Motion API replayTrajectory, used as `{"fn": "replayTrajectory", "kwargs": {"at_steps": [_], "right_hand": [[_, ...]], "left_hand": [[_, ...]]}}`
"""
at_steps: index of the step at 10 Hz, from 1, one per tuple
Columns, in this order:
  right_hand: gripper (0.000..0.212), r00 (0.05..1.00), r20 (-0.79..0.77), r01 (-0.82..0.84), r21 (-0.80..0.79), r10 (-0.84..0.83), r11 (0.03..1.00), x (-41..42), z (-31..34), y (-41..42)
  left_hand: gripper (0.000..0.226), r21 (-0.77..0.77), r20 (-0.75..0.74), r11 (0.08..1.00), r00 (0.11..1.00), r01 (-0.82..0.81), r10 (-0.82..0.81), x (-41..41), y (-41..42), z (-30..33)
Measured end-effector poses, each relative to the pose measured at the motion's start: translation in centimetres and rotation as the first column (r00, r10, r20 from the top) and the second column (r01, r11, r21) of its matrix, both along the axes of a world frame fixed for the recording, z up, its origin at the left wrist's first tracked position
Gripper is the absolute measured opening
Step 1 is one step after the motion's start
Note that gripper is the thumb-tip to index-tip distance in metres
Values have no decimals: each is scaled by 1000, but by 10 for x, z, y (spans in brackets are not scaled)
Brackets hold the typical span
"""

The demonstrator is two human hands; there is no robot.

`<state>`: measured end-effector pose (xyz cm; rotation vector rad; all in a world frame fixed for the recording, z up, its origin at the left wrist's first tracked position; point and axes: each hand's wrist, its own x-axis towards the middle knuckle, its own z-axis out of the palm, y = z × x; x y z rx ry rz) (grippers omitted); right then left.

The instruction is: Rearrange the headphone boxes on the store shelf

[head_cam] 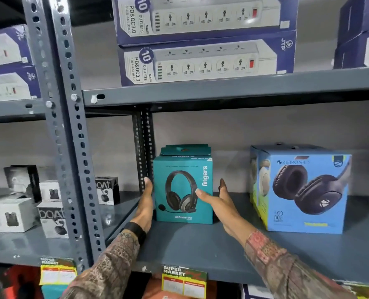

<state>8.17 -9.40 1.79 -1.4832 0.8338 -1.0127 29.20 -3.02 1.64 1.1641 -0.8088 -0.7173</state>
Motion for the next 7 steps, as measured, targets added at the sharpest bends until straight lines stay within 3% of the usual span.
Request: {"fn": "replayTrajectory", "kwargs": {"at_steps": [1, 2, 3, 6, 7], "right_hand": [[94, 992, 42, -117, 33, 116, 993, 4, 2, -12], [49, 988, 57, -148, 12, 147, 989, 11, -6, -15], [42, 985, 82, -156, 3, 155, 988, 14, -8, -16], [44, 990, 44, -133, 5, 133, 991, 14, -12, -15], [74, 992, -6, -129, 0, 129, 992, 7, -6, -8]], "left_hand": [[65, -28, -10, 998, 998, 62, -63, 1, -6, 2], [71, -31, -39, 994, 993, 108, -109, 5, -14, -2], [70, -19, -54, 993, 991, 118, -119, 6, -18, -3], [70, -15, -63, 994, 992, 110, -111, 7, -20, -6], [83, -2, -57, 998, 996, 68, -68, 9, -9, -4]]}}
